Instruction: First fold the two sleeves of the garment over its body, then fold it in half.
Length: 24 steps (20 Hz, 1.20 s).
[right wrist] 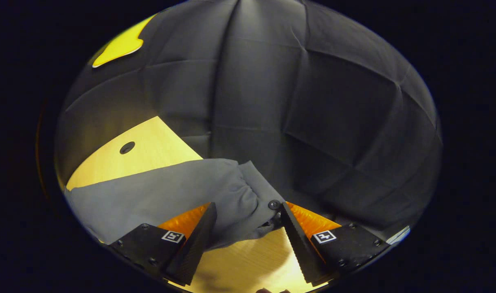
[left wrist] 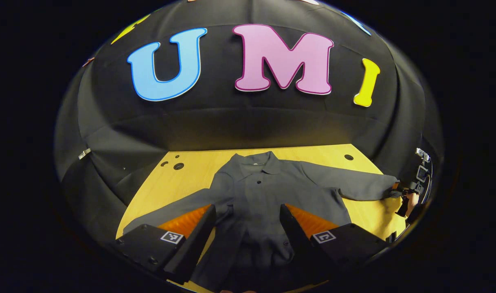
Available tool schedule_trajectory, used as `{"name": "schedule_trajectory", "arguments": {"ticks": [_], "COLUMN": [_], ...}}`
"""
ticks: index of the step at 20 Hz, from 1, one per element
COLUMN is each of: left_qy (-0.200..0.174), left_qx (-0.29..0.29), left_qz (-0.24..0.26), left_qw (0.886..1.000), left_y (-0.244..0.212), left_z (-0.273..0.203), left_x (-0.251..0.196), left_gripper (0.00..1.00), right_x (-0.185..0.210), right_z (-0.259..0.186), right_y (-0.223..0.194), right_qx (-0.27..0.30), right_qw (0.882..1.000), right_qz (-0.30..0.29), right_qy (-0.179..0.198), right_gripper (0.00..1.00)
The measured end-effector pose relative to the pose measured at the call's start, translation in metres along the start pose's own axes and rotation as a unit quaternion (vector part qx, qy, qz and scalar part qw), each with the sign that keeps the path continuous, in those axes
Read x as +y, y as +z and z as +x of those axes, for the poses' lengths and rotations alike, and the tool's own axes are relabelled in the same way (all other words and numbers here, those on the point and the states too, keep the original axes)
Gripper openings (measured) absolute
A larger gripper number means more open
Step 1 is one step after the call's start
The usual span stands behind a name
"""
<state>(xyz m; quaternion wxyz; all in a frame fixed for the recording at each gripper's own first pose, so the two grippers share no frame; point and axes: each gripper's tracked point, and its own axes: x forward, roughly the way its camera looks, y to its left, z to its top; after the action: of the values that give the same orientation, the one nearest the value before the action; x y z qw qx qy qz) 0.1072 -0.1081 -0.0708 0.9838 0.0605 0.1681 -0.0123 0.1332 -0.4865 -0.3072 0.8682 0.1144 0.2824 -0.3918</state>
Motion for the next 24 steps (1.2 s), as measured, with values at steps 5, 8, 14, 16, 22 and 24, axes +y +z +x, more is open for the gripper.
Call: {"name": "schedule_trajectory", "arguments": {"ticks": [5,8,14,16,22,24], "left_qy": [-0.003,-0.004,-0.01,-0.01,0.003,0.008], "left_qx": [0.003,0.005,0.005,0.004,0.006,0.008], "left_qz": [-0.003,-0.006,-0.006,-0.008,-0.024,-0.028], "left_qw": [1.0,1.0,1.0,1.0,1.0,1.0], "left_y": [-0.003,-0.004,-0.005,-0.005,-0.013,-0.017], "left_z": [-0.001,-0.002,-0.003,-0.003,-0.006,-0.007], "left_x": [-0.008,-0.011,-0.015,-0.014,0.0,0.007], "left_gripper": [0.99,0.99,0.99,0.99,0.99,0.99], "right_x": [0.0,0.0,0.009,0.012,0.027,0.027], "right_z": [0.003,0.001,-0.001,-0.001,-0.003,-0.011], "right_y": [-0.008,-0.009,-0.01,-0.008,-0.007,-0.002], "right_qx": [0.017,0.007,-0.002,-0.006,0.001,-0.005], "right_qw": [0.999,1.0,0.999,0.999,0.996,0.996], "right_qz": [0.026,0.019,0.0,-0.007,-0.003,-0.028], "right_qy": [0.012,0.013,0.041,0.052,0.084,0.089], "right_gripper": [0.98,0.93,0.61,0.34,0.06,0.06]}}
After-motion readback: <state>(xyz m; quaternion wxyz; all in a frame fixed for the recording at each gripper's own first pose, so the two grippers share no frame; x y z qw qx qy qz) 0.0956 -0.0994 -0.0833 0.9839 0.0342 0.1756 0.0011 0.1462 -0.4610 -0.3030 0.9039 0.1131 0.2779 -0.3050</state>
